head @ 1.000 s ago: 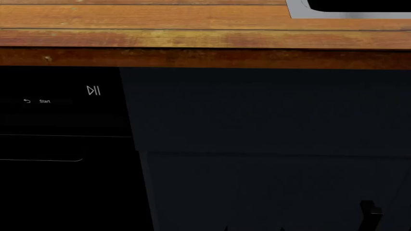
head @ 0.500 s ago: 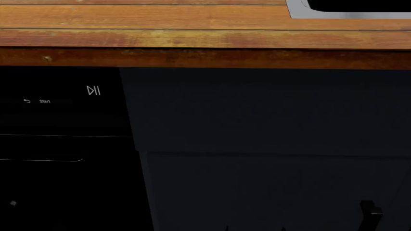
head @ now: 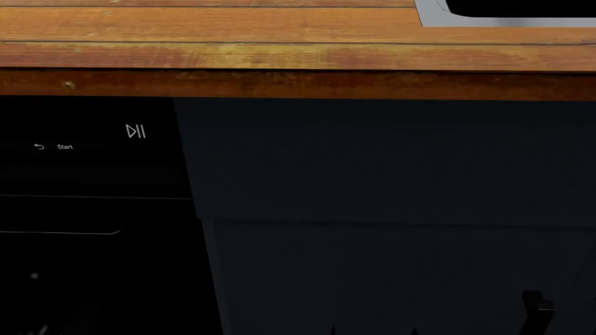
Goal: Open the dishwasher door
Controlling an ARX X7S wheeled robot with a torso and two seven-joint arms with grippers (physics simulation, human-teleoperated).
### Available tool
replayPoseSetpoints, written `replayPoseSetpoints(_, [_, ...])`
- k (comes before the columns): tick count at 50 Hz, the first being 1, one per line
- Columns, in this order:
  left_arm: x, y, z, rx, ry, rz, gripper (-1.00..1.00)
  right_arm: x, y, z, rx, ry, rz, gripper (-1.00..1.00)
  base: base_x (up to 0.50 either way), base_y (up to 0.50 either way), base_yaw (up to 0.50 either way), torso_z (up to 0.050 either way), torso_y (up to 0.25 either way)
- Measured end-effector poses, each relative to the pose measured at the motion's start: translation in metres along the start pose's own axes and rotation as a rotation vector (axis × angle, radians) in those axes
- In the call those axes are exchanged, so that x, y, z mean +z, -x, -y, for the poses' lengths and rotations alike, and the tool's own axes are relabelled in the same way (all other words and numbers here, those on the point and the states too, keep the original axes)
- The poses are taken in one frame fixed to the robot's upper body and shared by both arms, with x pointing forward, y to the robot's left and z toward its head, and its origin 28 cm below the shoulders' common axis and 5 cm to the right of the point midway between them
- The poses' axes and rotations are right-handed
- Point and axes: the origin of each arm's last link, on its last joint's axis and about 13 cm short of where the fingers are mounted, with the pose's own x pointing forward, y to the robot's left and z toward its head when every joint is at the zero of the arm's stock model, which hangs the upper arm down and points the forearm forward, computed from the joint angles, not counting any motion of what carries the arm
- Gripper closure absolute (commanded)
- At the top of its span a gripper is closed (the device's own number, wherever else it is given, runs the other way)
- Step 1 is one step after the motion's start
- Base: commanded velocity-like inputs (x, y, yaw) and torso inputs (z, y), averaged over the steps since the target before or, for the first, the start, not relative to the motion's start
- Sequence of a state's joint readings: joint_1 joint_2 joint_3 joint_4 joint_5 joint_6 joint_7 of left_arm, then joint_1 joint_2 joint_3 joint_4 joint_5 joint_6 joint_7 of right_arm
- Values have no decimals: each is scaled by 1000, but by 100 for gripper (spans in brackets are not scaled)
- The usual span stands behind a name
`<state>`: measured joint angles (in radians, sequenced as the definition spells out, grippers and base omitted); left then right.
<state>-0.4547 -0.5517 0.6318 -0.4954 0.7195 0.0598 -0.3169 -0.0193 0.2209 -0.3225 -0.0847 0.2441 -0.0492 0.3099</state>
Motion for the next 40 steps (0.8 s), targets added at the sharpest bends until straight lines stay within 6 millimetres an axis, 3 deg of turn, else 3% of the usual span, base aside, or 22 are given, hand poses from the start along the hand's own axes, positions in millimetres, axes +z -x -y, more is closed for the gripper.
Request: replayPoseSetpoints(40, [-24,-33,-7,3,-113,-39,-100,0,0,1,-11,1,-2,-100,0,0,0,0,0])
